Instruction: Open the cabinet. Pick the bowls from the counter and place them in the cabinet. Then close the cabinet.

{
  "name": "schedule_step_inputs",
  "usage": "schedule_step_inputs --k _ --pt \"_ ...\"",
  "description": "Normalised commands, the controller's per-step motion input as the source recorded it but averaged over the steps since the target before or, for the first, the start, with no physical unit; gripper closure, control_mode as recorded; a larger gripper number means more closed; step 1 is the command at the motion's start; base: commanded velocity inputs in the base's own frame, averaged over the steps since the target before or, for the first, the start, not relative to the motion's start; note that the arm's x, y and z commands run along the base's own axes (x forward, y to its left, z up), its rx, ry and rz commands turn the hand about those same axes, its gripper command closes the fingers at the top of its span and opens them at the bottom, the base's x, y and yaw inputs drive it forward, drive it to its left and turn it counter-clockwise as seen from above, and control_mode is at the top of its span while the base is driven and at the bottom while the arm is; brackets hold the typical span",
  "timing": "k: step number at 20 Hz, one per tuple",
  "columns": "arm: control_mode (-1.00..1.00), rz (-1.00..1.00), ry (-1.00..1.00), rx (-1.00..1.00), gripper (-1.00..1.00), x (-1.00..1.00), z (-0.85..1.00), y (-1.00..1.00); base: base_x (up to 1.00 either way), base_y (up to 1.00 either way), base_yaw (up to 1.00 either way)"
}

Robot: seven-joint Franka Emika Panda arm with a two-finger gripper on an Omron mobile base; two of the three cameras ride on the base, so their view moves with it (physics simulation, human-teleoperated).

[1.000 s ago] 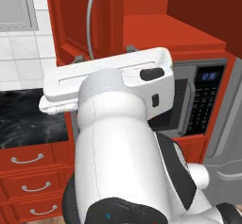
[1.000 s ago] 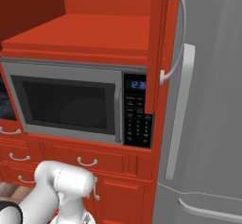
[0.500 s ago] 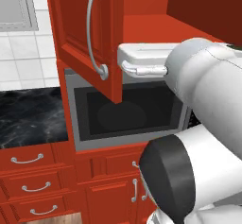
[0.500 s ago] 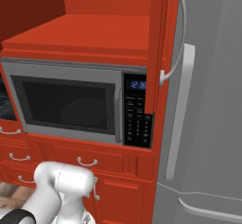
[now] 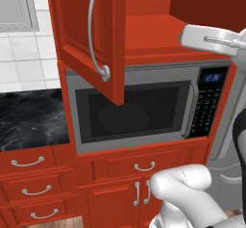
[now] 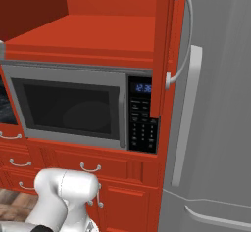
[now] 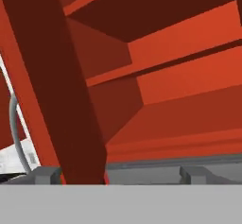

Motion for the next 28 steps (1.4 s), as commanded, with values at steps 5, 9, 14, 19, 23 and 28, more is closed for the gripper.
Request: schedule_step_inputs --k 5,9,14,19,23,28 --pt "-1.0 0.32 0.03 0.2 -1.0 0.22 -0.13 0.01 0.0 0.0 0.0" --pt "-1.0 0.22 0.08 0.16 -1.0 0.19 -0.1 0.15 0.0 0.0 0.0" --pt "-1.0 0.13 0.18 0.13 -1.0 0.41 -0.05 0.18 0.0 0.0 0.0" --pt "-1.0 0.08 0.22 0.1 -1.0 0.45 -0.01 0.27 0.0 0.0 0.0" --pt "-1.0 0.06 0.2 0.16 -1.0 0.29 -0.1 0.37 0.0 0.0 0.0" --pt "-1.0 0.08 0.05 0.17 -1.0 0.13 -0.34 0.48 0.0 0.0 0.0"
